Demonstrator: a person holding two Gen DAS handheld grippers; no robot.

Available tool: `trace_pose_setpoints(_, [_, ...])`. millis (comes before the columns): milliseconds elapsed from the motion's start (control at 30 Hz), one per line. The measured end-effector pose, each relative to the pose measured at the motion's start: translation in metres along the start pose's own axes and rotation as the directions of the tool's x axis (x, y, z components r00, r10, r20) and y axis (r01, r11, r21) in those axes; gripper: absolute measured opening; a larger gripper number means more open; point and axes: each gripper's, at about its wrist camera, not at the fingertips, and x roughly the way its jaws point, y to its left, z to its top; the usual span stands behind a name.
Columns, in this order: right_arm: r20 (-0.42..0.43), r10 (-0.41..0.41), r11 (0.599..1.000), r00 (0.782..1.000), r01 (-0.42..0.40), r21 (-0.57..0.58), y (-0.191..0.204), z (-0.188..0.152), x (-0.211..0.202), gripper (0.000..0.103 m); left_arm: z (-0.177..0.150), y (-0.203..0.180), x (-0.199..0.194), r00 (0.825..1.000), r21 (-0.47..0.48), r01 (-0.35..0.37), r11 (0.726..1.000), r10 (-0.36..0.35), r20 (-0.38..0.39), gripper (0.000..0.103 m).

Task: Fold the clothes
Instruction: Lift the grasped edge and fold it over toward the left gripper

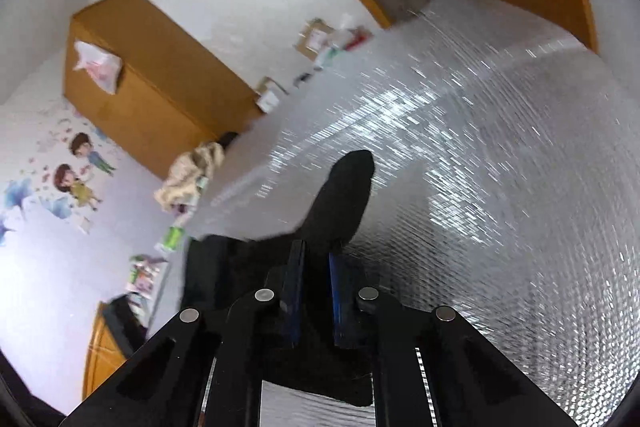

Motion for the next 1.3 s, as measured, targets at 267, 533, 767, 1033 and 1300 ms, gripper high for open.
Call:
trace_pose_setpoints(267, [0.016,0.118,0.990,0.993,-0.117,-0.080,0.073,0.027,0.000,0.011,0.002,-0.007,-0.028,0.998,0.014,0.009,1.000,-0.010,0.066,0.004])
trace_pose_setpoints(533, [-0.022,0.175,0.968,0.984,-0.176,-0.179,0.147,0.043,0.024,0.011,-0.003,0.007,-0.050,0.995,-0.022,-0.011,1.000,0.013,0.101,0.004])
trace_pose_setpoints(767, [-0.102,0.207,0.936,0.973,-0.227,-0.270,0.214,0.045,0.070,0.011,-0.009,0.025,-0.070,0.990,-0.063,-0.035,0.997,0.043,0.133,0.004])
trace_pose_setpoints(1033, [-0.260,0.208,0.914,0.943,-0.282,-0.290,0.256,0.018,0.157,0.011,-0.015,0.052,-0.094,0.981,-0.116,-0.092,0.989,0.110,0.158,0.004])
trace_pose_setpoints(1300, [-0.430,0.149,0.910,0.891,-0.294,-0.293,0.271,-0.032,0.247,0.011,-0.022,0.076,-0.109,0.973,-0.168,-0.137,0.976,0.164,0.160,0.004])
